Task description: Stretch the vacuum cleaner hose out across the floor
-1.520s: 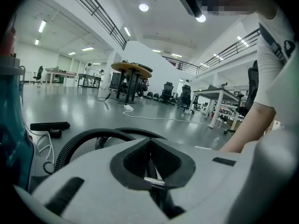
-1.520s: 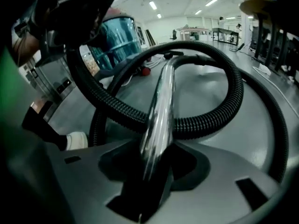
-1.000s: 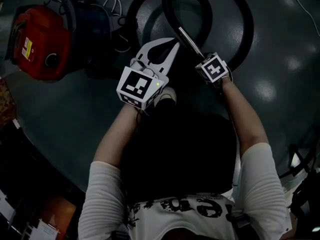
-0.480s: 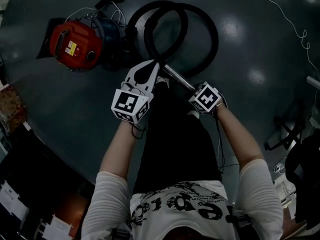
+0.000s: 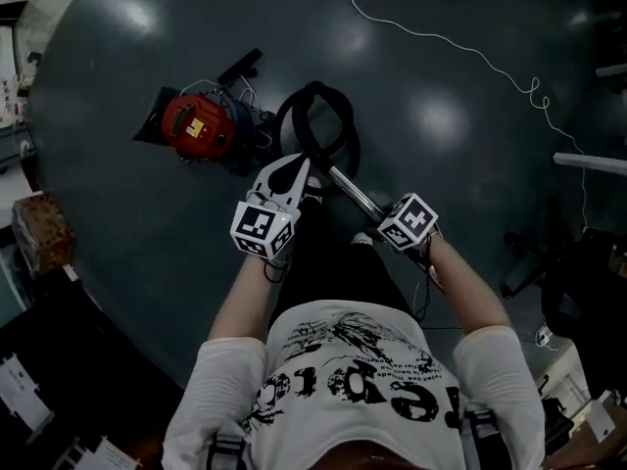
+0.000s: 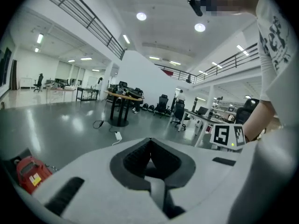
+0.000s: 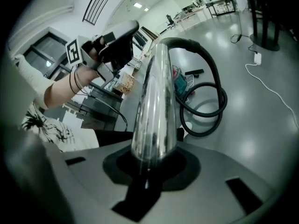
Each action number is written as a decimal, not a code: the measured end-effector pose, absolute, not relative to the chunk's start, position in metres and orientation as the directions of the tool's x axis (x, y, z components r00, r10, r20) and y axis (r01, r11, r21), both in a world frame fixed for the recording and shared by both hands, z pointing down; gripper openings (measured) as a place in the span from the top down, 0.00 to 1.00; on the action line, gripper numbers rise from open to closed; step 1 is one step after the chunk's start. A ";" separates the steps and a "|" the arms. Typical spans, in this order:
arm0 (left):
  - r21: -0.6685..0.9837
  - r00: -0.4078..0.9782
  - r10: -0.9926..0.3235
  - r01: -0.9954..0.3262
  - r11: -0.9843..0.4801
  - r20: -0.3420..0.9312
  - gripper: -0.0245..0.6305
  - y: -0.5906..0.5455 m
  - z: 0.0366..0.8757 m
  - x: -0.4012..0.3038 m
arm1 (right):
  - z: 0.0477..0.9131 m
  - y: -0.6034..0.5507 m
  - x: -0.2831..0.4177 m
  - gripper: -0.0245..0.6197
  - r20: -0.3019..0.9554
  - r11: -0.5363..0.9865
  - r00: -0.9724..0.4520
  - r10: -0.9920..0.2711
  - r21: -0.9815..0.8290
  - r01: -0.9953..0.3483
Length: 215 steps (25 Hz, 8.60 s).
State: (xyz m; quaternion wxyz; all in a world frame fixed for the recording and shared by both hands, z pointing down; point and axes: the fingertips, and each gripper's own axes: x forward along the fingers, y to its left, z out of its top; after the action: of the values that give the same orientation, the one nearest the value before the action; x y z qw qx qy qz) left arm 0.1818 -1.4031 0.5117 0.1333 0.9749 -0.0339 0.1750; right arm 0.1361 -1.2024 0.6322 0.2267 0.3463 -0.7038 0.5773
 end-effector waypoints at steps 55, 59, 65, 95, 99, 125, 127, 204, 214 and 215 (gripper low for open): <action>-0.348 0.239 0.351 0.890 0.294 0.906 0.79 -0.697 0.359 0.207 | 0.322 -0.609 0.204 0.70 0.502 0.200 0.856 0.125 0.832 -0.518; -0.086 -0.023 0.364 0.956 0.280 0.931 0.80 -0.632 0.338 0.178 | 0.268 -0.524 0.197 0.71 0.203 0.286 0.973 0.107 0.931 -0.226; 0.304 -0.418 0.317 0.886 0.351 0.851 0.80 -0.569 0.343 0.140 | 0.260 -0.443 0.186 0.71 0.186 0.237 0.971 0.151 0.947 -0.218; -0.135 0.089 0.781 0.991 -0.006 0.618 0.36 -0.357 0.425 0.180 | 0.427 -0.237 0.144 0.89 0.932 -0.105 0.195 0.305 0.237 -0.966; -0.351 0.323 0.720 0.929 -0.117 0.614 0.36 -0.294 0.436 0.165 | 0.460 -0.162 0.109 0.89 0.972 -0.202 0.012 0.237 0.061 -0.977; -0.720 0.502 0.618 0.676 0.157 0.605 0.71 -0.115 0.519 0.045 | 0.452 -0.077 -0.105 0.85 0.506 -0.522 -0.716 -0.481 -0.821 -0.230; -0.695 0.481 0.643 0.710 0.113 0.596 0.78 -0.114 0.507 0.047 | 0.445 -0.081 -0.105 0.84 0.508 -0.532 -0.708 -0.492 -0.819 -0.218; -0.425 0.397 0.398 0.905 -0.021 0.827 0.42 0.456 0.526 -0.021 | 0.492 0.563 -0.122 0.87 0.756 -0.101 -0.645 -0.111 -0.654 -0.749; -0.475 0.399 0.356 0.865 0.160 0.845 0.87 0.524 0.529 -0.033 | 0.478 0.620 -0.158 0.87 0.634 -0.197 -0.736 -0.236 -0.773 -0.603; -0.438 0.362 0.349 0.883 0.168 0.864 0.87 0.527 0.532 -0.035 | 0.482 0.626 -0.152 0.87 0.684 -0.195 -0.696 -0.219 -0.729 -0.656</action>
State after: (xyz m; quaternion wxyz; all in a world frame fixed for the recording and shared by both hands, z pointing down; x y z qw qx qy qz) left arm -0.0347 0.5270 0.5318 -0.5664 0.6002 0.5130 0.2360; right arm -0.1519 0.6258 0.4821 0.1594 0.3561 -0.6140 0.6862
